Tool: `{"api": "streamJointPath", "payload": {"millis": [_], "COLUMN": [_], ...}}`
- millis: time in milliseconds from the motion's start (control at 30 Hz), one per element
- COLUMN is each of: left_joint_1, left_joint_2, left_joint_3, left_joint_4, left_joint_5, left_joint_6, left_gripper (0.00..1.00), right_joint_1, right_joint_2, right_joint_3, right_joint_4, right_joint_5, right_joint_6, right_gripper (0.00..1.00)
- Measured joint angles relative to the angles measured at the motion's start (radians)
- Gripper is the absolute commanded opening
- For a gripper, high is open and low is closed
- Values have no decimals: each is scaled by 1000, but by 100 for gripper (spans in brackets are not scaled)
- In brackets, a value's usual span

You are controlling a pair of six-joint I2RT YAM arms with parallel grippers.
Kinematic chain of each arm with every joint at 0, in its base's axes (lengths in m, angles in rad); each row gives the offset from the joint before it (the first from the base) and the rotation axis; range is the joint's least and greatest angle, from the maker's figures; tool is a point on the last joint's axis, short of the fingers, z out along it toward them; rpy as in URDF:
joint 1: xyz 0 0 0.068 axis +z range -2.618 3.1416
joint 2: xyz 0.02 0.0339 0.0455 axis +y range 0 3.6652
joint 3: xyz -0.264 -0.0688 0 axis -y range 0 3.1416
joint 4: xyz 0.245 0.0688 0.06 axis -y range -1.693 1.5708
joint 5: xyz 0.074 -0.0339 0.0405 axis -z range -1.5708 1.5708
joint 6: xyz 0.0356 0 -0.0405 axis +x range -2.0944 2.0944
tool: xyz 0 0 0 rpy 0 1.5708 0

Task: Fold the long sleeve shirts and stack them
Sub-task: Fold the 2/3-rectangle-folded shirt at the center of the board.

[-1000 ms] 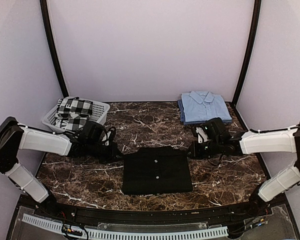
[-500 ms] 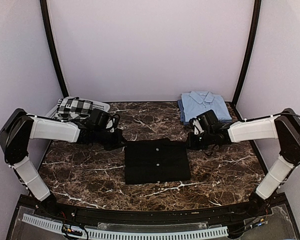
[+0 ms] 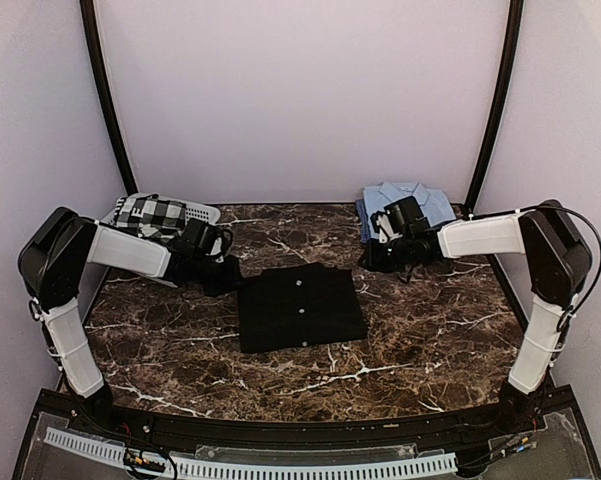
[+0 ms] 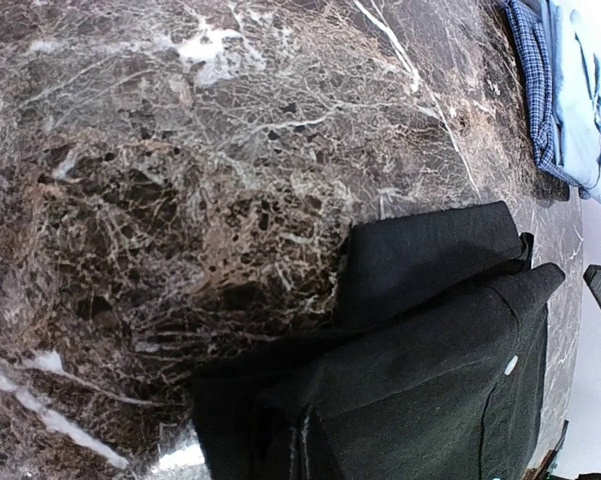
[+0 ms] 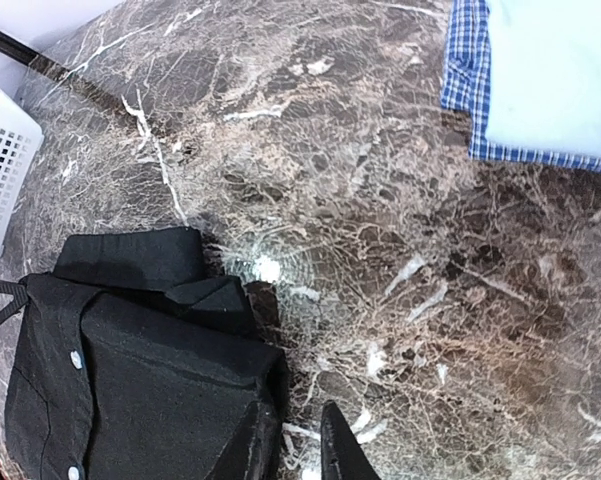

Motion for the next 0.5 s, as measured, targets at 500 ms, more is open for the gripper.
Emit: {"api": "streamJointPath", "payload": {"millis": [500], "left_joint_1": [-4], "left_joint_2": [-222], "left_joint_3": [-63], "left_joint_4": [1], "left_joint_5": [-50], "left_joint_6": [-20], "left_gripper": [0], "right_joint_1": [84], "right_joint_2": [-50], "right_joint_3": [14], "right_joint_4": [-74], "right_joint_5": [35], "right_joint_6": [-13], "right_gripper": [22]}}
